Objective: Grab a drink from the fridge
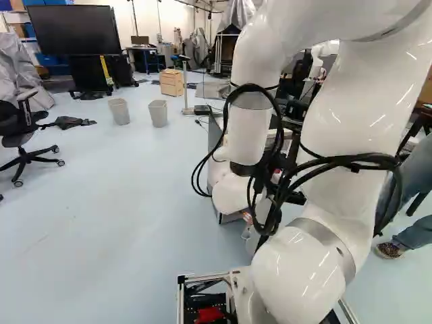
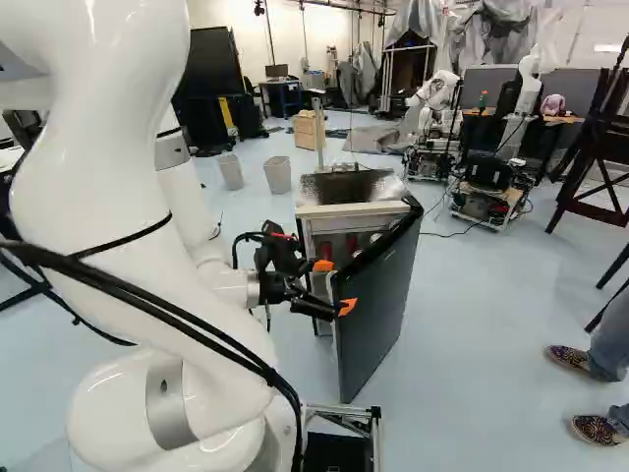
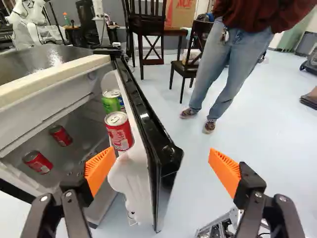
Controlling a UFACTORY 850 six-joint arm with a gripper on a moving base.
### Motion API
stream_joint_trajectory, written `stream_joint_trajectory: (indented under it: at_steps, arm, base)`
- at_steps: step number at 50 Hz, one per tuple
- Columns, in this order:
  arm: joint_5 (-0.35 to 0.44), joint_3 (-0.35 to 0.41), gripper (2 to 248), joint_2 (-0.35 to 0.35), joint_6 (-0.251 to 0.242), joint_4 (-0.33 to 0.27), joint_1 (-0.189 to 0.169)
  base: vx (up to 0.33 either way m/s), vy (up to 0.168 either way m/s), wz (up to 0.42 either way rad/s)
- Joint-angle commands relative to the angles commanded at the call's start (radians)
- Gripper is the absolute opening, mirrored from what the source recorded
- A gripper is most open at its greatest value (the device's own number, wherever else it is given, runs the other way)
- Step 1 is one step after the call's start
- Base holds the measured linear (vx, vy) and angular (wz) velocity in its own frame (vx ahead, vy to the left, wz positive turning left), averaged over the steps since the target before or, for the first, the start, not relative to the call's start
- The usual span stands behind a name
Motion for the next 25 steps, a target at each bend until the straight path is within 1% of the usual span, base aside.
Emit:
stream_joint_trajectory:
  at_steps: [25]
  arm:
    - [0.000, 0.022, 247, 0.013, 0.000, 0.001, -0.069]
  base:
    - [0.000, 0.000, 0.000]
